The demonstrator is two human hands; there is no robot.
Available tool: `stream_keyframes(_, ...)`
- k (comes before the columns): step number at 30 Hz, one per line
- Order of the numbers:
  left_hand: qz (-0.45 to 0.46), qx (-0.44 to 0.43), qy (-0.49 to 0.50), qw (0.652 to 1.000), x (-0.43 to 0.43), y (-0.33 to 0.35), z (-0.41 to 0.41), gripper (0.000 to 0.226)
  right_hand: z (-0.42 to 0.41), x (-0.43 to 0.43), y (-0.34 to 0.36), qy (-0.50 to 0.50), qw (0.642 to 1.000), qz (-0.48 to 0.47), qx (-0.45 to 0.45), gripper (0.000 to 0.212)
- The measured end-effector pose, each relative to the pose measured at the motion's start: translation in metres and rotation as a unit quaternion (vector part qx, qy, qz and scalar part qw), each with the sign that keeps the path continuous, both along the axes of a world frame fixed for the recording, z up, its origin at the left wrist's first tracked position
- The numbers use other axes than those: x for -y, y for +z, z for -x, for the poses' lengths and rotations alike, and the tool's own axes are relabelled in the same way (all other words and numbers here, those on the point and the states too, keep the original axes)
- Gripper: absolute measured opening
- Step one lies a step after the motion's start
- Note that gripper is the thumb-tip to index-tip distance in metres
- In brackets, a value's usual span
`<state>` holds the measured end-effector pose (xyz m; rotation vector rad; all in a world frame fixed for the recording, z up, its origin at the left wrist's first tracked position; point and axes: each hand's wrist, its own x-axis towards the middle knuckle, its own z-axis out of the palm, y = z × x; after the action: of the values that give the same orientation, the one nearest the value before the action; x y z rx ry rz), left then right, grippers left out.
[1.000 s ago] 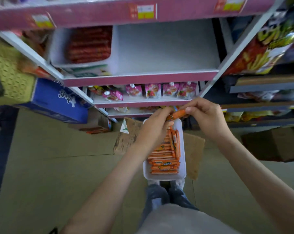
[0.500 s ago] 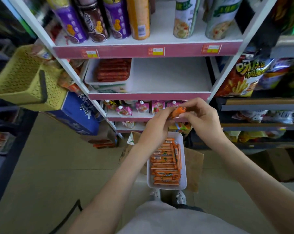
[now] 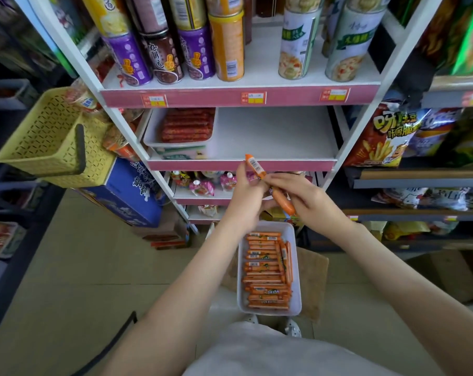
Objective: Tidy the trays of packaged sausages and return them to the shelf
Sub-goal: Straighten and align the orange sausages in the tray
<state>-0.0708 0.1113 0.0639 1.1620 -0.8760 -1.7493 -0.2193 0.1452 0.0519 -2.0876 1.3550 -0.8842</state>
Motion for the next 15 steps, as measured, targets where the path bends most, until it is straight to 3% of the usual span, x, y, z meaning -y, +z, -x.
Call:
stream_keyframes(3,-0.092,-0.101,0.023,0.99,0.01,0.005,-0.004,0.041,0.003,-0.002,-0.004,0.036,0.999,0.027,-0.021,0.048)
stream_keyframes(7,-0.151,-0.118,0.022,0.981,0.011,0.006,-0.003,0.053,-0.004,-0.003,0.007,0.041,0.997,0.063,0.001,0.034)
stream_keyframes(9,-0.144,-0.094,-0.008,0.985,0.01,0.008,-0.003,0.045,-0.007,-0.003,0.01,0.007,0.996,0.075,0.041,0.027)
stream_keyframes(10,-0.125,-0.046,-0.039,0.99,0.009,0.009,-0.002,0.04,-0.008,-0.002,0.012,-0.018,0.996,0.066,0.063,0.022)
stream_keyframes(12,-0.042,0.152,-0.12,0.98,0.005,0.01,-0.001,0.035,-0.009,0.0,0.015,-0.065,0.993,0.041,0.091,0.025)
stream_keyframes(14,0.09,0.38,-0.19,0.901,0.002,0.007,-0.002,0.037,-0.01,0.003,0.018,-0.081,0.99,0.02,0.111,0.025)
stream_keyframes(15,0.147,0.431,-0.213,0.865,-0.001,0.004,-0.002,0.043,-0.009,0.004,0.019,-0.081,0.989,0.011,0.126,0.023)
